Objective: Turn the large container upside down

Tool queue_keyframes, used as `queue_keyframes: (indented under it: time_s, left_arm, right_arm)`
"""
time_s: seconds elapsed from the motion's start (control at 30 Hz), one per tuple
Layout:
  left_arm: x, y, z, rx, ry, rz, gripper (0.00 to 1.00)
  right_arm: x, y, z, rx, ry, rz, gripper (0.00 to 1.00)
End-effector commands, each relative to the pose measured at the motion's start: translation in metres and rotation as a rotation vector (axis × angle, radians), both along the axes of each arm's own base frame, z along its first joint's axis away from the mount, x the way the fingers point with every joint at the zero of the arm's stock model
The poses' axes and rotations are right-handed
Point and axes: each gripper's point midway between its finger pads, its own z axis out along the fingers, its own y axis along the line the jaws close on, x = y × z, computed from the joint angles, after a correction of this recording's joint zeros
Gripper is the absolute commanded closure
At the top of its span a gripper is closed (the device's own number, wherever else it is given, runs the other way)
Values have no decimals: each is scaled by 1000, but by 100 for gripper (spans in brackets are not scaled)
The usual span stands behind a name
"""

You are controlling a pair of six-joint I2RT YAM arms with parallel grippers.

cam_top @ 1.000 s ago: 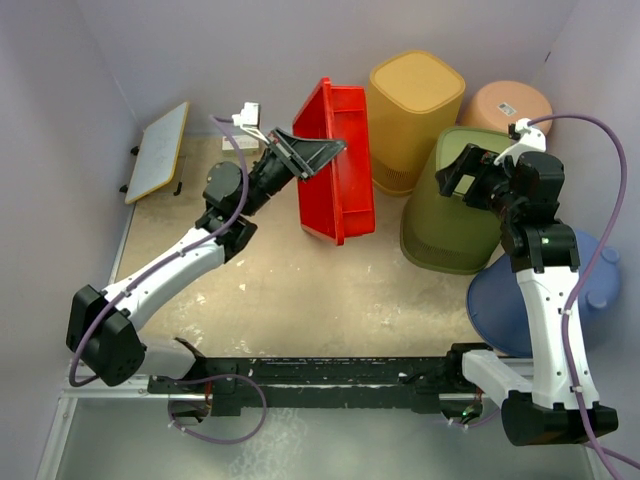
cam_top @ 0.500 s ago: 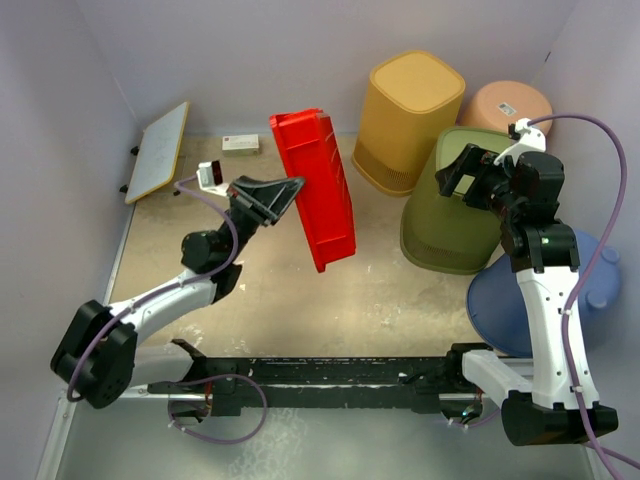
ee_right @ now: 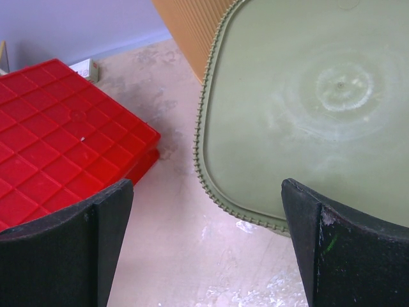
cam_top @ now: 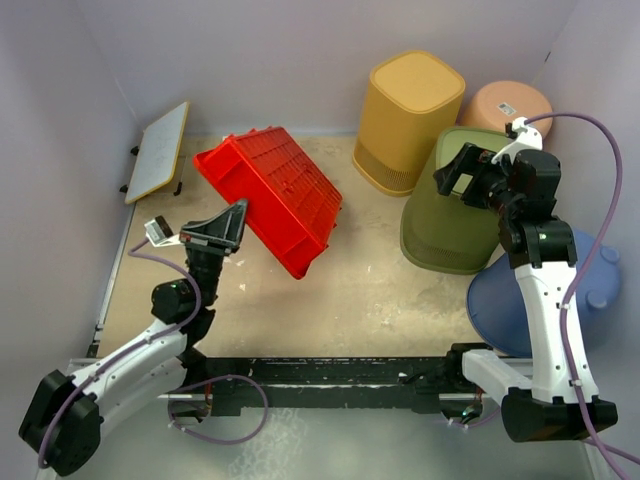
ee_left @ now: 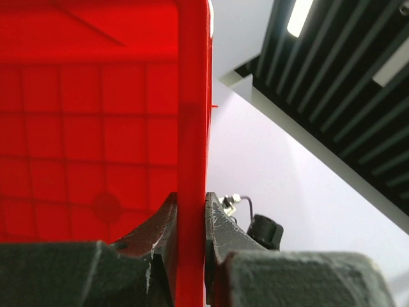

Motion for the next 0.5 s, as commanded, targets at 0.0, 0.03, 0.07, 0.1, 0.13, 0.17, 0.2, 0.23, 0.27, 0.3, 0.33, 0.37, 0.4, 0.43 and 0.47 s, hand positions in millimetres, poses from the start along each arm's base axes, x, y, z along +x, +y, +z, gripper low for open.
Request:
queue_keyframes:
  time_s: [0.0,0.03,0.07,0.1,0.13,0.17,0.2,0.23,0.27,0.3,0.33,0.37,0.4,0.43,0.47]
  left_arm:
    - [25,13,-54,56,196,117,100]
    - [25,13,-59,54,214,114,100]
    - [25,13,-66,59,236,108,100]
    - [26,12,-76,71,267,101,100]
    - [25,11,-81,73,288,91,100]
    - [25,10,-87,78,310,81,100]
    - [24,9,-93,82,332,72,96]
    - [24,9,-100,87,358,66,89]
    - [24,9,-106,92,381,62,82]
    - [23,9,-109,99,395,60,75]
    - [22,9,-113,113,411,61,68]
    - [20,11,-113,122,417,64,61]
    - [20,11,-117,142,435,70,55]
    - [19,11,-119,163,451,74,50]
    - [19,12,-123,192,470,80,47]
  right_arm:
    - [4,5,11,18,-45,24,0]
    - [4,5,11,19,-44,23,0]
    - [4,5,11,17,-44,23,0]
    - [3,5,10,18,-42,22,0]
    - [4,5,10,17,-43,23,0]
    - [3,5,10,18,-42,24,0]
    - [4,5,10,18,-42,24,0]
    - [3,6,9,19,-41,25,0]
    - [3,6,9,22,-41,27,0]
    - [3,7,9,23,-41,30,0]
    - [4,7,8,24,-39,30,0]
    - [4,7,8,24,-39,31,0]
    - [4,7,8,27,-40,31,0]
    - [4,7,8,27,-39,31,0]
    - [4,7,8,27,-39,31,0]
